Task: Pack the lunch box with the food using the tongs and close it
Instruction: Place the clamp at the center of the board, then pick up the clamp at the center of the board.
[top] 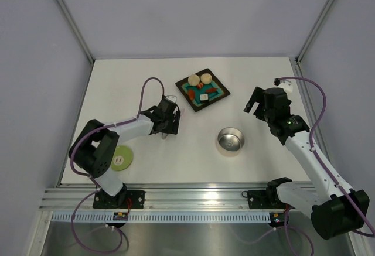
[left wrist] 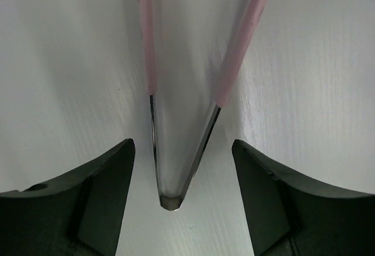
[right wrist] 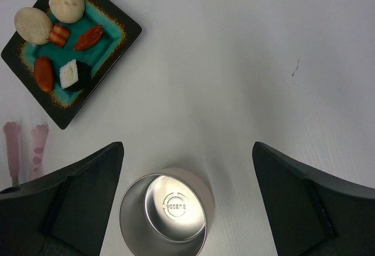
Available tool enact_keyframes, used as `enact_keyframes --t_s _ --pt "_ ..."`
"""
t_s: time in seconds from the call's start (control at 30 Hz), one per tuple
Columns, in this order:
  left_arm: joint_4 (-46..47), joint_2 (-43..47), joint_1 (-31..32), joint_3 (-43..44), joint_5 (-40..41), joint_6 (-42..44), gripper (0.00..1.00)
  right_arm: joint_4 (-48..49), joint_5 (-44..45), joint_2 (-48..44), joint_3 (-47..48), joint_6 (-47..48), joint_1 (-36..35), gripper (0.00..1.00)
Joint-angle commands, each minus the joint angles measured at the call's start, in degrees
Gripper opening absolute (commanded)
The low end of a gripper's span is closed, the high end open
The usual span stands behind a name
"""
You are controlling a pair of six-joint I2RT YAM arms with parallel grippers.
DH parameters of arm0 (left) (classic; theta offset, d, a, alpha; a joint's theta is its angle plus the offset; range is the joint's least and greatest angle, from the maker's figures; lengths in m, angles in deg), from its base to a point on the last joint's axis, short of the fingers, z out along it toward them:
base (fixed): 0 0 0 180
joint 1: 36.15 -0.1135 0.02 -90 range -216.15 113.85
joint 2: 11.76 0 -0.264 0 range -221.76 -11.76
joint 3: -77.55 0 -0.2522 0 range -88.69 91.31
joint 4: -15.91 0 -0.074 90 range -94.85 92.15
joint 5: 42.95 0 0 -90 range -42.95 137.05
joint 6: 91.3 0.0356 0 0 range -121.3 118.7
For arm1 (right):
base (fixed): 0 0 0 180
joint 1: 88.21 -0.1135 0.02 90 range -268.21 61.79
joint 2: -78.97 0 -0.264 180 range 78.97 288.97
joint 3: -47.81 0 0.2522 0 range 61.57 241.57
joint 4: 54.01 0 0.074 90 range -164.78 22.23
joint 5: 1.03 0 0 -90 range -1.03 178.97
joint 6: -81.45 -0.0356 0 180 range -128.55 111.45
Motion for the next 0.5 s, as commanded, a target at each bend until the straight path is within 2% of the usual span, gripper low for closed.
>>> enact_keyframes --t_s 0.0,0.1,0.17,0.3,0.47 --pt "6.31 1.23 0.02 -1.49 4.89 -3.07 0.69 1.49 -0.25 0.17 0.33 -0.38 0.17 1.00" --pt "8.69 -0.87 0.02 -2.73 6.31 -5.62 0.60 1.40 -0.08 -0.09 0.16 -0.38 0.17 1.00" --pt "8.78 -3.07 -0.07 -2.29 5.88 -6.33 0.60 1.05 0.10 -0.27 0.24 -0.29 0.08 0.99" --pt "9.92 -3.70 -0.07 -3.42 5.08 -7.12 0.61 0.52 0.98 -1.23 0.07 0.06 0.17 1.00" --pt "10.98 -3.70 -0.07 -4.66 4.99 -7.21 0.68 0.96 1.07 -1.59 -0.37 -0.12 0.17 0.99"
